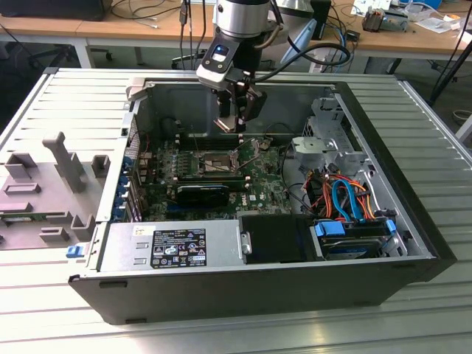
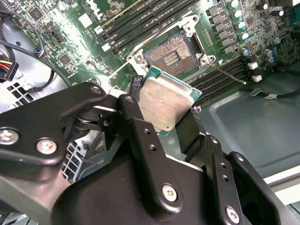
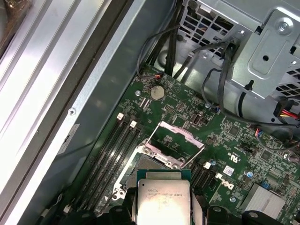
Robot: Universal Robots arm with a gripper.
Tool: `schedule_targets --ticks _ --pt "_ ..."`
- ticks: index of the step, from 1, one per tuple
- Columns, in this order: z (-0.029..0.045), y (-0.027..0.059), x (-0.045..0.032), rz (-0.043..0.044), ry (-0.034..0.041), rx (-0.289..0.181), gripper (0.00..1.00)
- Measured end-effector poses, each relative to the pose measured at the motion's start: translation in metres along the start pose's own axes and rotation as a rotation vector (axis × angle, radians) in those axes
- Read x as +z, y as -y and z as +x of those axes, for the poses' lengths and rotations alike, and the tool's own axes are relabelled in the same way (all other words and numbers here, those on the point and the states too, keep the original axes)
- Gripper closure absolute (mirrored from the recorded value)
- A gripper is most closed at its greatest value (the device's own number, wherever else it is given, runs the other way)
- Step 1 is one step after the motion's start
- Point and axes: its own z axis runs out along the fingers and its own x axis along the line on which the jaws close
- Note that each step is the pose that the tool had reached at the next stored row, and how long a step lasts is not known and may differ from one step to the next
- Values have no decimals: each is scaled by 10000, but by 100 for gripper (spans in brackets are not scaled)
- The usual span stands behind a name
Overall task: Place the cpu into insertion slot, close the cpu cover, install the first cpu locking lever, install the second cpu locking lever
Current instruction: 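Place the cpu into insertion slot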
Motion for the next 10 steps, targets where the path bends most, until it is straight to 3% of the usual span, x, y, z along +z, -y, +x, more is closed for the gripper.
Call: schedule_targets --ticks 10 --pt "0 0 3 8 -17 515 45"
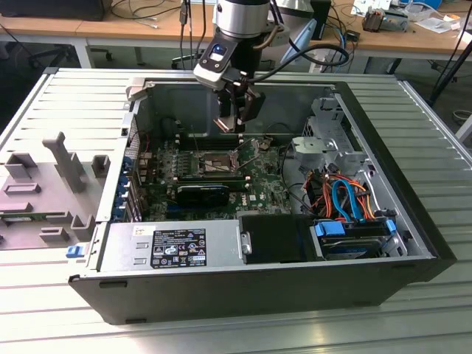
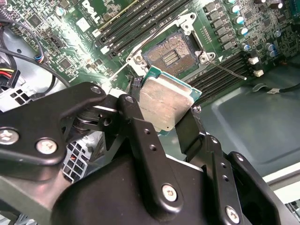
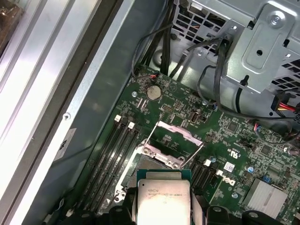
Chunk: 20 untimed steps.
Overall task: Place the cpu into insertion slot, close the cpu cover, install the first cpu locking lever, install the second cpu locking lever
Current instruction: 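Place the cpu into insertion slot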
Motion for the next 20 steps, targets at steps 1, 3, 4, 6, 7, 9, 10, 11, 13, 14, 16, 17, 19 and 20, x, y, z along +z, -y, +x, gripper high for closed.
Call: schedule_targets --ticks 1,3,4,6,7,9,10,11,13,14,16,17,19,20 --pt "0 0 0 0 -1 46 45" --pt "0 0 1 1 -3 102 45" --pt "0 0 1 2 -5 149 45" --pt "0 0 2 3 -8 240 45" --pt "0 0 2 4 -8 265 45" --pt "0 0 2 4 -11 326 45" --pt "0 0 2 5 -11 353 45" --pt "0 0 2 5 -13 381 45" --pt "0 0 3 6 -14 444 45" --pt "0 0 3 7 -16 484 45" --pt "0 0 3 8 -18 541 45" --pt "0 0 3 8 -19 584 45" --pt "0 0 4 9 -21 645 45" --pt "0 0 4 9 -22 679 45"
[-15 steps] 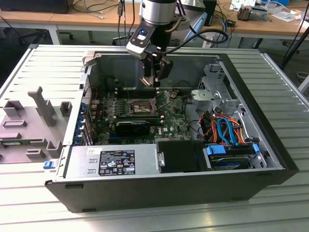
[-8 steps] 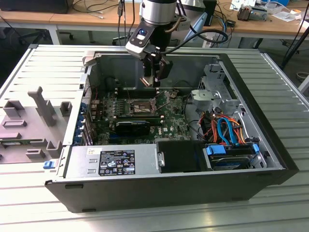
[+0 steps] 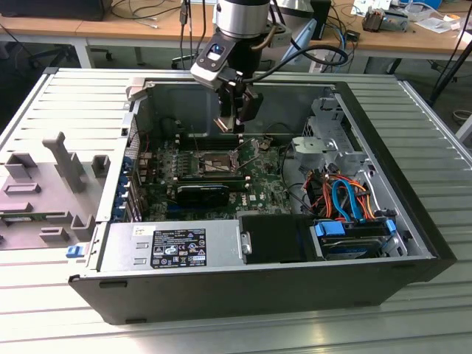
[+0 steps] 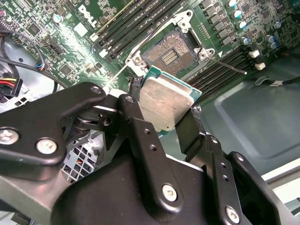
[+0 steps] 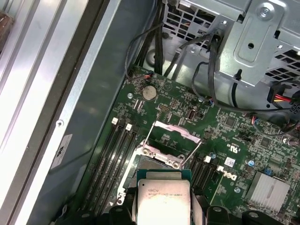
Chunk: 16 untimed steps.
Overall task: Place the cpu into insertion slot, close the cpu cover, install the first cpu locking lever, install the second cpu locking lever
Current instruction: 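Place the cpu into insertion slot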
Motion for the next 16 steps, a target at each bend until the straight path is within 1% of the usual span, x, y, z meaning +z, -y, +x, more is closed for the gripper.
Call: schedule_targets --ticks 16 --pt "0 0 3 9 -19 581 45"
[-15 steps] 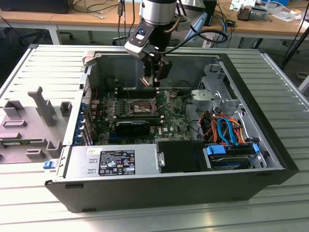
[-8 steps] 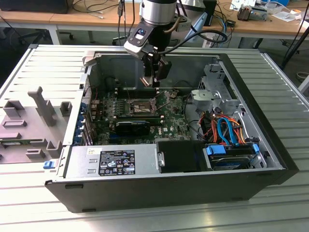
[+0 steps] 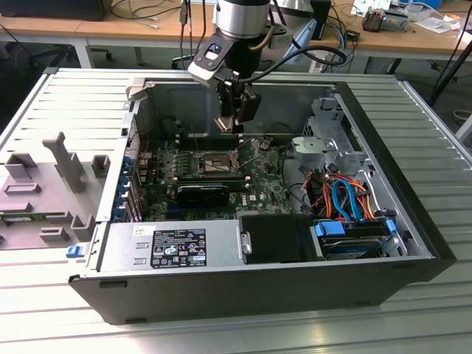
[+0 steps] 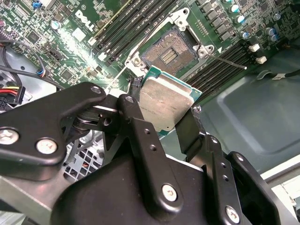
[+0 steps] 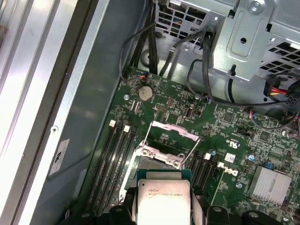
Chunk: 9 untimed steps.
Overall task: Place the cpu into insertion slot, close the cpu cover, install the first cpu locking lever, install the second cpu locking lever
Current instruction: 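Place the cpu into insertion slot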
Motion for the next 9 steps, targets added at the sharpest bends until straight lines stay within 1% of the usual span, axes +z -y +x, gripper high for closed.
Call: schedule_targets --ticks 9 --pt "0 0 3 6 -14 429 45"
